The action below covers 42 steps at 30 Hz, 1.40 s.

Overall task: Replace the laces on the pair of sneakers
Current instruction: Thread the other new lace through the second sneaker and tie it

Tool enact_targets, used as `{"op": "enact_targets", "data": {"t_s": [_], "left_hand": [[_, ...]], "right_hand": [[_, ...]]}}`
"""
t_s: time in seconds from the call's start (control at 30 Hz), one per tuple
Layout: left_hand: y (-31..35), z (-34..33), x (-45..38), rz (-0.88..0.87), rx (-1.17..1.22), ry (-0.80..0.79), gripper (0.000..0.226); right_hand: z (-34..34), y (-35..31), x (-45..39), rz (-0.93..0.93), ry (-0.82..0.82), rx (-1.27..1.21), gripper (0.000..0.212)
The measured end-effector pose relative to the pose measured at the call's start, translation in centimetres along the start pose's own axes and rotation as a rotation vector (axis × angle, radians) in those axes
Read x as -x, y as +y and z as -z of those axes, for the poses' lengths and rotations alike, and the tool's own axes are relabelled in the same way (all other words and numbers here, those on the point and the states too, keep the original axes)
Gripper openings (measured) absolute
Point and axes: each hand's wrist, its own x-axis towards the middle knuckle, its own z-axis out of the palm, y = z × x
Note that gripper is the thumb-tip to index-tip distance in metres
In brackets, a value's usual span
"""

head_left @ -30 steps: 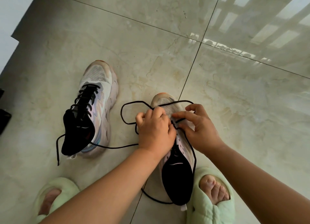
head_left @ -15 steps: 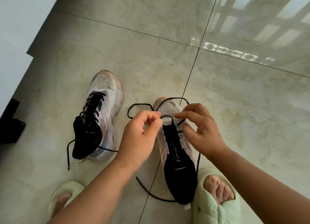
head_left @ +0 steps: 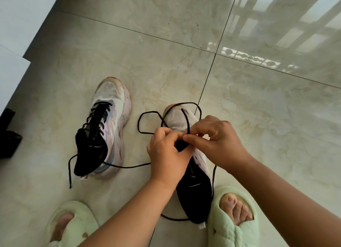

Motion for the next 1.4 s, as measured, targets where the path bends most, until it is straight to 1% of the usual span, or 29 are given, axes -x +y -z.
{"op": "enact_targets", "data": {"t_s": [0.03,0.07,0.1,0.13,0.2,0.27,0.33,0.4,0.47,0.5,0.57,0.63,0.73,0.8,0.87,0.93,1.0,1.07,1.1,1.13,1.17,1.2,1.23,1.3,1.33,1.37,1.4], "left_hand": [[-0.1,0.2,-0.2,0.023,0.094,-0.06,0.015],[-0.2,0.4,-0.3,0.043,0.165,-0.124,0.02],[-0.3,0.4,-0.4,0.055,0.184,-0.167,0.023],[-0.3,0.3,-0.6,0.058,0.167,-0.178,0.022],[-0.4,-0.1,-0.9,0.062,0.127,-0.144,0.012],[-0.4,-0.4,-1.1,0.069,0.117,-0.128,0.007],[-0.6,-0.5,-1.3,0.083,0.18,-0.117,0.006],[-0.7,-0.5,-1.5,0.109,0.262,-0.101,0.006],[-0.7,-0.5,-1.5,0.108,0.287,-0.1,0.007],[-0.7,-0.5,-1.4,0.101,0.288,-0.106,0.008],[-0.8,-0.5,-1.3,0.091,0.293,-0.119,0.009],[-0.9,-0.4,-1.3,0.083,0.291,-0.124,0.01],[-0.8,0.2,-1.1,0.046,0.301,-0.121,0.009],[-1.2,0.9,-0.8,-0.009,0.291,-0.087,0.007],[-2.2,2.2,-0.7,-0.024,0.258,-0.026,0.008],[-4.0,3.9,-0.6,0.026,0.199,0.043,0.008],[-5.9,5.5,-0.2,0.126,0.133,0.112,0.011],[-7.2,6.3,0.3,0.256,0.058,0.135,0.02],[-7.7,6.3,0.5,0.335,0.043,0.109,0.024],[-7.9,6.2,0.7,0.414,0.051,0.05,0.027],[-7.8,6.1,0.8,0.484,0.058,-0.028,0.03],[-7.4,6.0,0.9,0.517,0.038,-0.103,0.034],[-6.8,6.0,0.8,0.498,-0.027,-0.154,0.039],[-5.4,5.9,0.6,0.317,-0.186,-0.151,0.049],[-4.4,5.7,0.3,0.206,-0.223,-0.12,0.047],[-3.3,5.4,0.0,0.102,-0.214,-0.103,0.038],[-2.3,4.8,-0.3,0.003,-0.177,-0.104,0.024]], "right_hand": [[0.1,0.1,0.0,-0.034,-0.012,-0.038,0.003],[0.1,0.3,0.0,-0.07,-0.014,-0.072,0.008],[0.1,0.5,0.0,-0.092,-0.022,-0.097,0.012],[0.0,0.6,0.0,-0.099,-0.025,-0.104,0.014],[-0.1,0.8,-0.1,-0.107,-0.013,-0.095,0.012],[0.1,1.4,0.0,-0.176,-0.004,-0.12,0.022],[0.3,2.0,0.5,-0.267,-0.057,-0.115,0.032],[0.0,2.5,1.4,-0.33,-0.146,-0.028,0.037],[-0.5,2.5,2.0,-0.39,-0.166,0.057,0.042],[-0.8,2.4,2.2,-0.413,-0.14,0.066,0.041],[-1.5,2.1,2.1,-0.437,-0.064,0.094,0.031],[-2.6,1.5,2.1,-0.45,0.0,0.178,0.023],[-3.6,1.0,2.2,-0.457,0.056,0.284,0.018],[-3.4,1.2,2.2,-0.472,0.107,0.272,0.012],[-3.0,1.7,2.2,-0.518,0.156,0.216,0.007],[-2.8,1.9,2.4,-0.557,0.184,0.166,0.005],[-3.1,1.9,2.5,-0.575,0.209,0.136,0.003],[-3.3,1.8,2.7,-0.571,0.216,0.129,0.003],[-3.3,1.7,2.7,-0.563,0.21,0.128,0.004],[-3.4,1.6,2.7,-0.551,0.203,0.129,0.003],[-3.4,1.5,2.7,-0.534,0.197,0.134,0.003],[-3.3,1.5,2.7,-0.517,0.189,0.143,0.005],[-3.2,1.4,2.7,-0.503,0.176,0.149,0.007],[-3.0,1.2,2.7,-0.484,0.138,0.134,0.017],[-2.9,1.2,2.8,-0.479,0.128,0.118,0.023],[-2.8,1.1,2.8,-0.477,0.136,0.101,0.028],[-2.8,1.0,2.7,-0.479,0.159,0.085,0.029]]}}
